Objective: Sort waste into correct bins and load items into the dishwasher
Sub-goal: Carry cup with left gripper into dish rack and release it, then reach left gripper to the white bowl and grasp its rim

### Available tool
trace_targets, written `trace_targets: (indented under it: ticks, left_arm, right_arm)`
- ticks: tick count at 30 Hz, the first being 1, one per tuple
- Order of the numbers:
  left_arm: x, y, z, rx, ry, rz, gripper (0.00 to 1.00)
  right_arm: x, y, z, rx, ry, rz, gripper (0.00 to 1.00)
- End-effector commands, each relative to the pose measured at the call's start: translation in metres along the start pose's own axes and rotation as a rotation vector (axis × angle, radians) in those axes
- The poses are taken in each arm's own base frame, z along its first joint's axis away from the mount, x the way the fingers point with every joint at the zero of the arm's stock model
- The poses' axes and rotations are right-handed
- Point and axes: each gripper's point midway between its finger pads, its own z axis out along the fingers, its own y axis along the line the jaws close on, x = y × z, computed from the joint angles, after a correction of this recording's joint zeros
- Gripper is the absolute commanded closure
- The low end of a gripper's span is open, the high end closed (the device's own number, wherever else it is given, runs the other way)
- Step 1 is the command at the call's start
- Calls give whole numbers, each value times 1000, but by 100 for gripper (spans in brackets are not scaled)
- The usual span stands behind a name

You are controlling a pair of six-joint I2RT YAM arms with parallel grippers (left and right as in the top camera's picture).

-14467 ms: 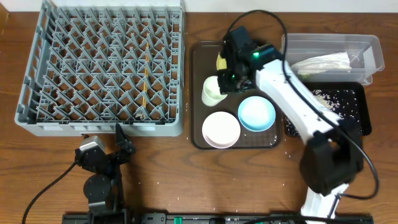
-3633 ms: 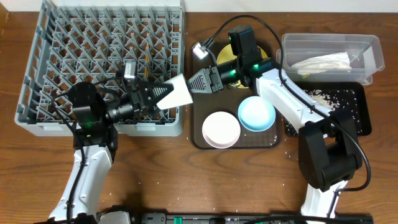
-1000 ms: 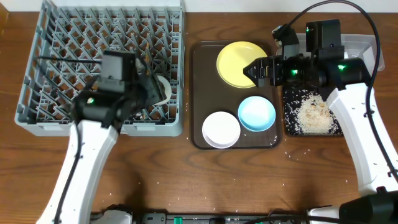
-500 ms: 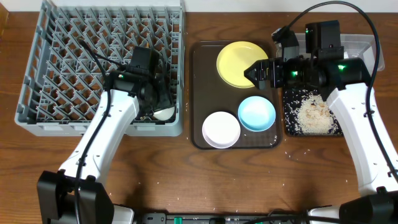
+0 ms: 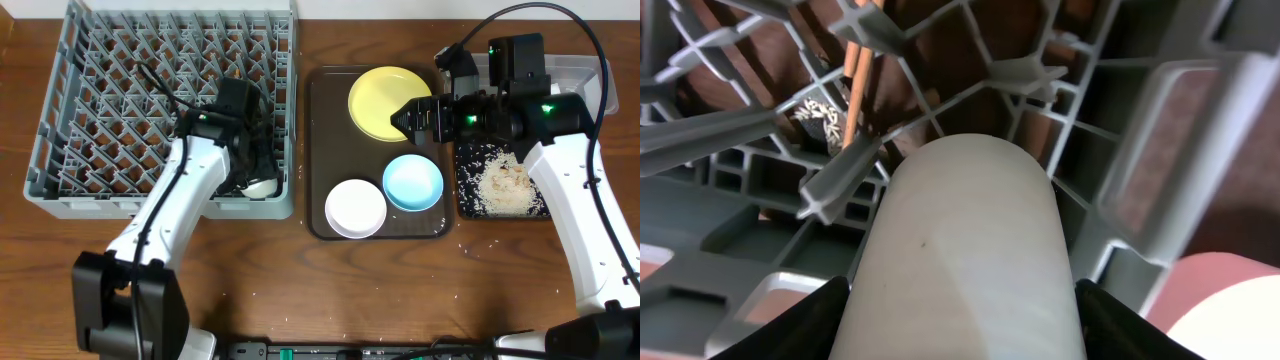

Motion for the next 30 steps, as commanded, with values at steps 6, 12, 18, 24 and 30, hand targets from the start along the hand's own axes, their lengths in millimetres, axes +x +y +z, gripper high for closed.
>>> trace_targets:
  ticks: [6, 12, 18, 24, 30]
  left_arm:
    - [-4, -3, 1, 0, -7, 18, 15]
    - [-10, -16, -13, 69, -26, 22, 14]
    - [-14, -30, -48, 138, -88, 47, 14]
    - [6, -61, -92, 219, -179, 180, 14]
    - [36, -92, -97, 257, -160, 267, 14]
  right_arm:
    - [0, 7, -3, -7, -5, -31, 1]
    - [0, 7, -3, -5, -2, -29, 1]
    - [2, 5, -3, -1, 5, -21, 1]
    - [2, -14, -6, 94, -4, 80, 1]
    - [2, -38, -18, 131, -18, 196, 1]
